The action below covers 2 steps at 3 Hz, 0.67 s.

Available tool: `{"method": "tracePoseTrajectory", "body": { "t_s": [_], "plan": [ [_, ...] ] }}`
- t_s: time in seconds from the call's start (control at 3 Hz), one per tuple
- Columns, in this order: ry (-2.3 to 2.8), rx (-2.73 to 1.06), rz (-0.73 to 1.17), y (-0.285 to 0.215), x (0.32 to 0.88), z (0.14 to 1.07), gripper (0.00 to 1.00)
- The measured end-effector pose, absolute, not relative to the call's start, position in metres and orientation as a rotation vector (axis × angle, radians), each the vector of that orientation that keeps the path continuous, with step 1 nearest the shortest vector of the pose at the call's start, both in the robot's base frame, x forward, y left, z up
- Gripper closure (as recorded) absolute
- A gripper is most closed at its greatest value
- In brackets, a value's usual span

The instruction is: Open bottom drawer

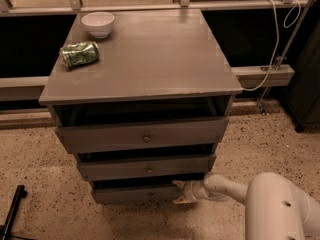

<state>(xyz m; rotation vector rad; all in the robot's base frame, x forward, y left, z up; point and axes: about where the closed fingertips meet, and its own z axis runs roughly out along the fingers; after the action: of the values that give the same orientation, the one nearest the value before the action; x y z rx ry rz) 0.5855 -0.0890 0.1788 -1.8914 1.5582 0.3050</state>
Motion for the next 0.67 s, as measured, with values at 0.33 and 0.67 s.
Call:
{"method": "tracePoseTrajectory", "body": {
  "t_s": [0.33, 0.67],
  "plan": [
    [1.558, -1.891, 0.305, -0.0888, 0.5865, 0.1834, 0.44],
    [1.558, -1.891, 0.305, -0.0888, 0.5864, 0.1864, 0.38]
  ]
}}
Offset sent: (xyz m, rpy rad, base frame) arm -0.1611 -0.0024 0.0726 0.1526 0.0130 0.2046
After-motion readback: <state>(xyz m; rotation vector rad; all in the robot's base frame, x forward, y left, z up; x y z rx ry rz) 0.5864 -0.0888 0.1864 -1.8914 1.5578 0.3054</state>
